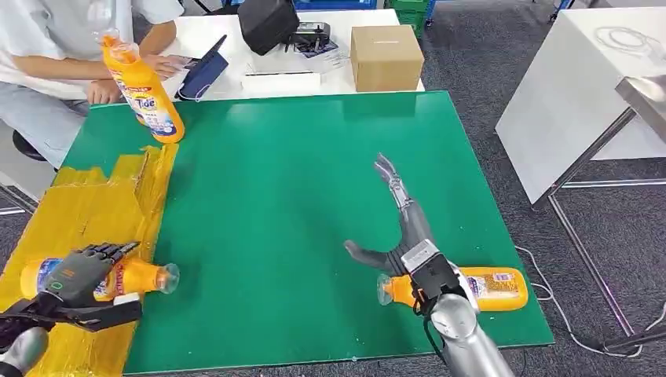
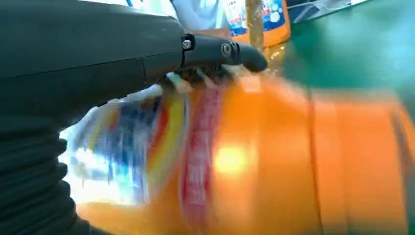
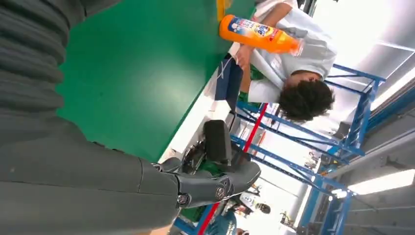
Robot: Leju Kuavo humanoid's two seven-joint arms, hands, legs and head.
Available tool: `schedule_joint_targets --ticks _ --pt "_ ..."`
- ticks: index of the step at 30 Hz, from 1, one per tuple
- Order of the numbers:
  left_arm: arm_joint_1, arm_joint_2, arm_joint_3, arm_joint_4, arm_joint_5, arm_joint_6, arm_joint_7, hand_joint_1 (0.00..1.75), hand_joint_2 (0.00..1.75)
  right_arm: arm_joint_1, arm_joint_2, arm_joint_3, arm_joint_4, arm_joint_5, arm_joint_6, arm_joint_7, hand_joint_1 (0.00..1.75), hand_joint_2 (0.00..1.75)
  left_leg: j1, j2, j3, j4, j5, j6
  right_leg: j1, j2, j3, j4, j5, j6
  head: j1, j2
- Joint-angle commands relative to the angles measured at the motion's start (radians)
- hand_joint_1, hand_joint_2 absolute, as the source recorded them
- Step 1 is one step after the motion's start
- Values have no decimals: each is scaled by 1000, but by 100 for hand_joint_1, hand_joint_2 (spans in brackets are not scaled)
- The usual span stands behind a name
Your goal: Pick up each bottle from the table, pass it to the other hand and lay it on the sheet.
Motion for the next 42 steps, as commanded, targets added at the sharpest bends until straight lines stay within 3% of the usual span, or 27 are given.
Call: schedule_joint_targets --ticks 1,8,17,24,32,39,42 --pt "-31 -79 -25 82 3 -10 -3 0 175 -50 -5 25 84 -5 7 9 0 175 0 0 3 -1 0 0 0 -1 3 -1 0 0 0 0" --pt "-60 -123 -55 142 -73 64 68 0 175 -50 -3 21 93 -8 5 15 0 175 -1 -1 3 -2 0 0 -1 -2 4 -2 0 -1 0 0" --pt "-60 -136 -47 141 -69 97 57 0 175 -52 -4 19 96 -8 5 15 0 175 0 -4 5 -2 1 0 0 -4 7 -2 0 -1 0 0" --pt "66 -263 92 -109 122 311 -136 0 175 -37 -20 16 89 20 -33 15 0 175 0 -3 6 -1 1 0 1 -3 8 -3 0 0 0 0" --pt "143 -303 120 -374 216 243 -210 0 175 -29 -47 29 70 110 -67 38 0 175 -1 -4 2 0 1 -1 -1 -3 3 -1 0 0 0 0" --pt "158 -302 133 -397 225 242 -217 0 175 -15 -56 24 66 124 -70 41 0 175 0 -3 3 0 1 -1 -1 -3 4 -2 0 -1 0 0" --pt "186 -332 163 -451 340 160 -272 0 175 -12 -92 45 71 199 -55 70 0 175 0 -4 3 0 1 -1 0 -3 4 -2 0 0 0 0"
